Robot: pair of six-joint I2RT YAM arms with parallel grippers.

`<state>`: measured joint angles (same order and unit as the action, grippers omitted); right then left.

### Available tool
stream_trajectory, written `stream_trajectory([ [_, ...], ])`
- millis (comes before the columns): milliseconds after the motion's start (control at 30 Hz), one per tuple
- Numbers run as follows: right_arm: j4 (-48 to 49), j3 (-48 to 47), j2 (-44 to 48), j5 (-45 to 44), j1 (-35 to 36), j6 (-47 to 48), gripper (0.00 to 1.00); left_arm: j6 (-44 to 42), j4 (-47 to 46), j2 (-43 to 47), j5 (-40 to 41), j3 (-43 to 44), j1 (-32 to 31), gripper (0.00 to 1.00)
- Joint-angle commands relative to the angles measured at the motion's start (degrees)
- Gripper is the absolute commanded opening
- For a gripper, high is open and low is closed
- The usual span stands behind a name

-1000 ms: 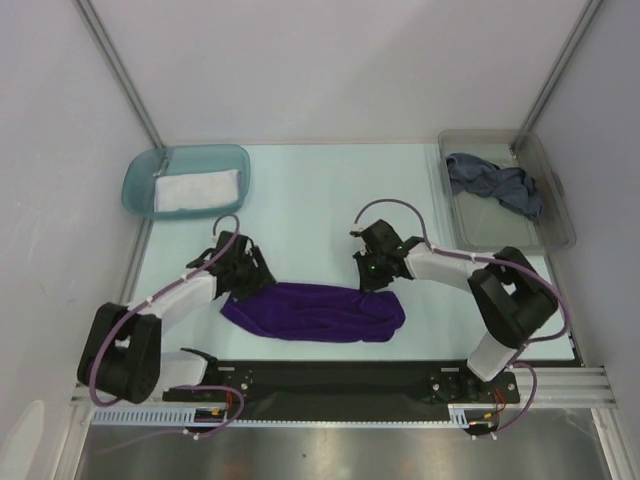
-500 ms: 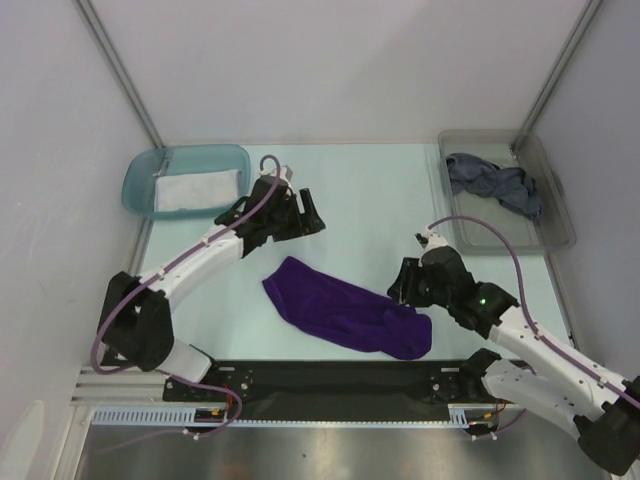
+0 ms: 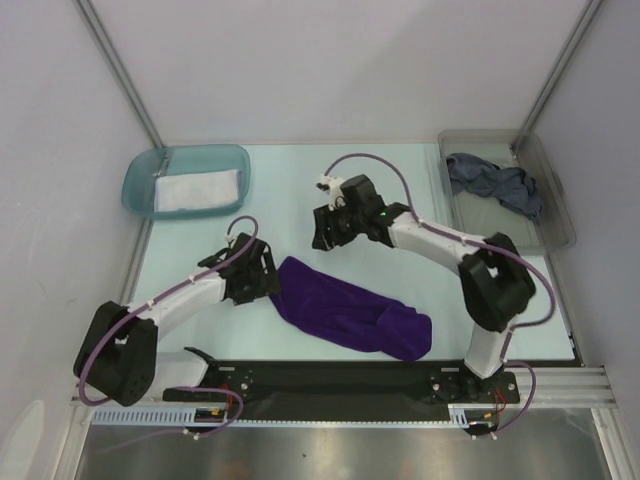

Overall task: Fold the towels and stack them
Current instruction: Flatten out the crumpled towel

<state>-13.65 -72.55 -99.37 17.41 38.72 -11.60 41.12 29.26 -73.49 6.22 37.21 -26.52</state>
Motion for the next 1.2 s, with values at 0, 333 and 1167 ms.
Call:
stream_trajectory([
  [0, 2.0, -7.3, -9.2, 8.0, 1.4, 6.4, 0.56, 2.5, -4.9, 2.0, 2.0, -0.9, 0.2, 0.78],
  [333, 5.2, -10.4, -18.1, 13.2, 2.5, 3.8, 0.48, -0.3, -11.6, -4.6, -3.7, 2.4, 0.2, 0.14],
  [1167, 3.8, 9.9, 5.2, 3.3, -11.1, -3.0, 0.39, -1.4, -0.7, 4.4, -8.3, 8.4, 0.8, 0.07],
])
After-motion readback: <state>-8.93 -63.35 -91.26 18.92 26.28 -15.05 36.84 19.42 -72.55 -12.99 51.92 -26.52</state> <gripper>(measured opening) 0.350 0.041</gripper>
